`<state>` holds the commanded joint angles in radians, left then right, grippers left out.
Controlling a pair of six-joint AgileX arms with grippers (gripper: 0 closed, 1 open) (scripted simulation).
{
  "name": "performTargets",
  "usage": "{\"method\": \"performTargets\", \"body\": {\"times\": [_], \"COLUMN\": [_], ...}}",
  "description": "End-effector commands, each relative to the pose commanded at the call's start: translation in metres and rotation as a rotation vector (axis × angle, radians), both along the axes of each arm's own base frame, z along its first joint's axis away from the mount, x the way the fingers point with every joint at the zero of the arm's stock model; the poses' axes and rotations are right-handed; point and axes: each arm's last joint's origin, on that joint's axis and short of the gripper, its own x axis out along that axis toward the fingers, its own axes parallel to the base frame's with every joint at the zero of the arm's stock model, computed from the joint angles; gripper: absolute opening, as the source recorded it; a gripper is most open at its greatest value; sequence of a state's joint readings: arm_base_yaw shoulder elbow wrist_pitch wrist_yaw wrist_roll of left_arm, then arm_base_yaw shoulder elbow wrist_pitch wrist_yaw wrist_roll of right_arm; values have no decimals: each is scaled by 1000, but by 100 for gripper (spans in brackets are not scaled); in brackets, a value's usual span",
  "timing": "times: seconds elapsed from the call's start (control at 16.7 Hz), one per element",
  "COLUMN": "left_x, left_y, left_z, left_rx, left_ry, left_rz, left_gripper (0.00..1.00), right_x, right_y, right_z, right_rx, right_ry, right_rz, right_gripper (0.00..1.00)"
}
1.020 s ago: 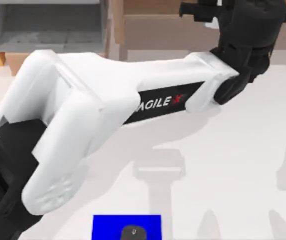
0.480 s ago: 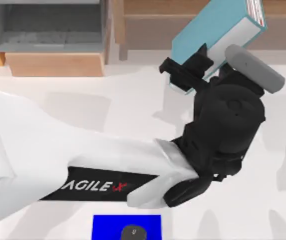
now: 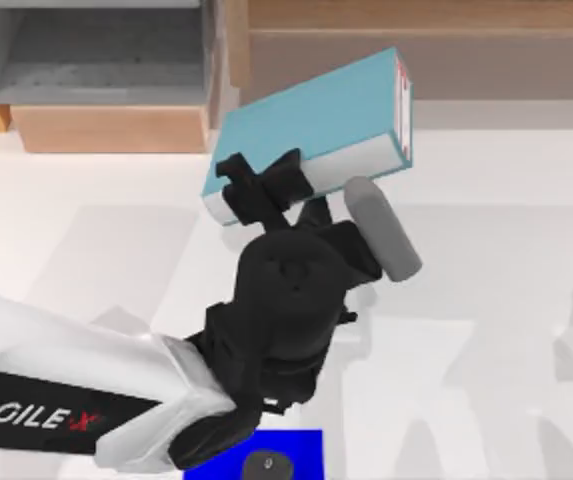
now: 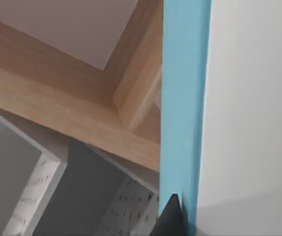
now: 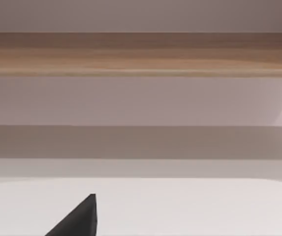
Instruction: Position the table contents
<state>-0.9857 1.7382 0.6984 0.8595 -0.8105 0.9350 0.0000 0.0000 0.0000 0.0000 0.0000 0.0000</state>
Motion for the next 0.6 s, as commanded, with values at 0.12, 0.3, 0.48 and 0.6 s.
{"method": "performTargets", "body": {"times": [0.12, 0.3, 0.48, 0.6], "left_x": [19, 52, 85, 106], "left_y": [31, 84, 134, 160], "left_z": [-9, -15, -12, -7], "left_rx": [119, 278, 387, 435], "left_ry": [20, 59, 79, 77], "left_rz": [24, 76, 104, 91], "left_gripper": [0, 0, 0, 0], "right_x": [0, 0, 0, 0], "right_y": [0, 0, 0, 0], "right_z": [0, 0, 0, 0], "right_rx": [0, 0, 0, 0], "right_ry": [0, 0, 0, 0], "right_rz": [0, 0, 0, 0], "right_gripper": [100, 100, 100, 100]}}
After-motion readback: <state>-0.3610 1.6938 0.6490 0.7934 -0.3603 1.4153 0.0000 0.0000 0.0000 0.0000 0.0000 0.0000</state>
